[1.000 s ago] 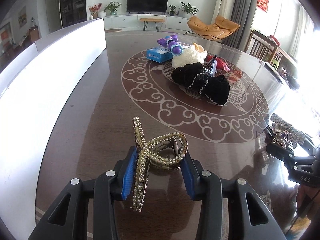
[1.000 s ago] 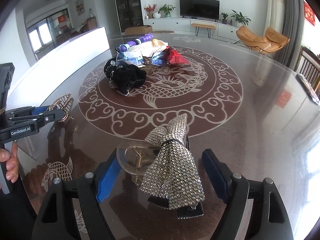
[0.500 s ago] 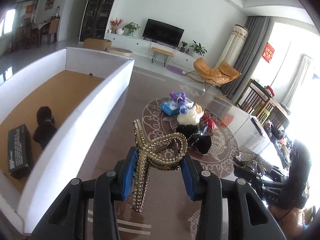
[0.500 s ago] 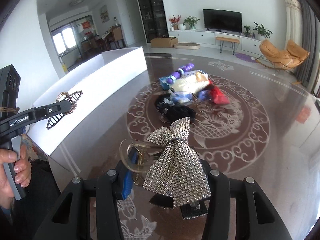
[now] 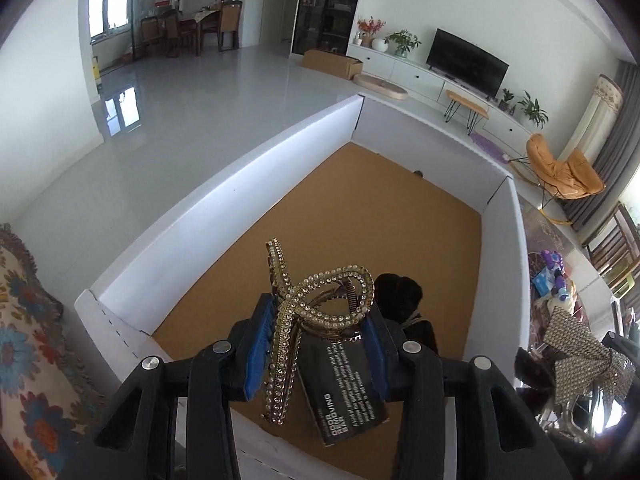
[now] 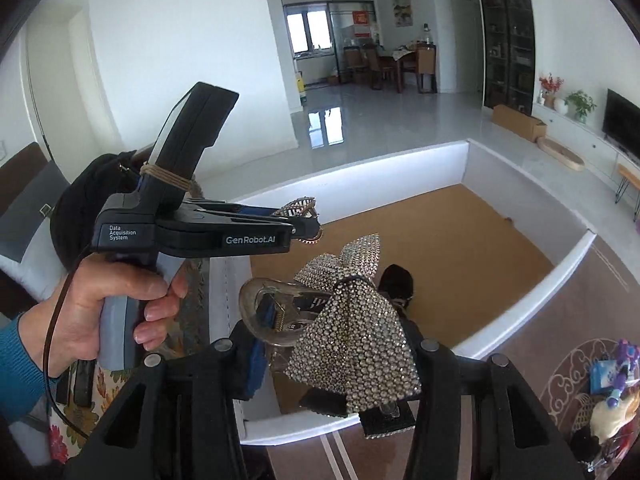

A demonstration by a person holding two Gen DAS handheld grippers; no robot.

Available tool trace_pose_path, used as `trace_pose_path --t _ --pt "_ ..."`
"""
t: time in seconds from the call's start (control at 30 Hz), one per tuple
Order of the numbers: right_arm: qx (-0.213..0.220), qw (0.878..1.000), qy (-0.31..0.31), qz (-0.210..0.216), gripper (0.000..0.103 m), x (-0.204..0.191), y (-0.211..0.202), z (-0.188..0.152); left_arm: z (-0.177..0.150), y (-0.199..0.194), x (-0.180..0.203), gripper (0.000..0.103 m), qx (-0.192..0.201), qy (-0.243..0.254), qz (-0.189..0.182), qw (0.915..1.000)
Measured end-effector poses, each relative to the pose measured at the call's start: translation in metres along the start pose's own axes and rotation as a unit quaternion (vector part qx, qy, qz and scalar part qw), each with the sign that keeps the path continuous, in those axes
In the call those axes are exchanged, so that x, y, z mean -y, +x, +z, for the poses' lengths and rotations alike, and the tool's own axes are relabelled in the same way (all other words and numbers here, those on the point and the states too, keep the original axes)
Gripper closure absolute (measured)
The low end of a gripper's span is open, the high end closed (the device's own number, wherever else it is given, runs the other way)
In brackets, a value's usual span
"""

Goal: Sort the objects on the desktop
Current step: 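Carry both clips into the cardboard bin and open both tools, then return both tools to the table pile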

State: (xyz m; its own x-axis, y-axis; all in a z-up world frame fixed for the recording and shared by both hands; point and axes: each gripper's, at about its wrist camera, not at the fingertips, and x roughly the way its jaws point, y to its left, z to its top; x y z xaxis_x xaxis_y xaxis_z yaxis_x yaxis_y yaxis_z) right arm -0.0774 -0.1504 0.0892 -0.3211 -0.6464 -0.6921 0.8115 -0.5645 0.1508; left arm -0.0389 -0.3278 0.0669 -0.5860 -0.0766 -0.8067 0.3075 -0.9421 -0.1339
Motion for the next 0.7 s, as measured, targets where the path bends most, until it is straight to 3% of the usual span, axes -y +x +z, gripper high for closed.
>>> trace_pose_path --t 0.17,0.2,0.23,0.27,0.4,0.47,0.53,0.6,0.7 --pt "-0.081 0.996 0.027 0.016 0.050 0.003 0.061 0.002 -0.005 0.026 -0.011 0.059 -0.039 0.001 0.032 0.9988" --pt "-0.091 0.995 0.031 0.017 0.038 0.004 0.068 0.000 -0.006 0.028 -0.012 0.056 -0.041 -0.002 0.037 0.9984" --pt "-0.096 0.995 0.034 0.014 0.023 0.007 0.070 -0.002 -0.006 0.029 -0.013 0.047 -0.041 -0.007 0.039 0.9984" --pt "-0.094 0.995 0.037 0.009 0.019 0.009 0.069 -0.003 -0.007 0.026 -0.014 0.037 -0.036 -0.012 0.041 0.9984" --pt "-0.039 0.998 0.050 0.012 0.018 0.020 0.034 -0.005 -0.009 0.002 -0.004 0.034 0.010 -0.015 0.044 0.9989" --pt "0.005 0.999 0.052 -0.007 0.012 0.029 0.003 -0.012 -0.011 -0.014 0.010 0.034 0.031 -0.010 0.031 0.9990" --pt "0.048 0.996 0.058 -0.042 0.004 0.041 -0.030 -0.028 -0.014 -0.030 0.031 0.033 0.047 0.003 0.003 0.9989" --pt "0.076 0.991 0.069 -0.082 0.002 0.058 -0.057 -0.055 -0.019 -0.043 0.063 0.031 0.057 0.025 -0.034 0.9975" --pt "0.079 0.981 0.091 -0.155 0.002 0.090 -0.089 -0.109 -0.044 -0.063 0.121 0.017 0.070 0.077 -0.093 0.9902"
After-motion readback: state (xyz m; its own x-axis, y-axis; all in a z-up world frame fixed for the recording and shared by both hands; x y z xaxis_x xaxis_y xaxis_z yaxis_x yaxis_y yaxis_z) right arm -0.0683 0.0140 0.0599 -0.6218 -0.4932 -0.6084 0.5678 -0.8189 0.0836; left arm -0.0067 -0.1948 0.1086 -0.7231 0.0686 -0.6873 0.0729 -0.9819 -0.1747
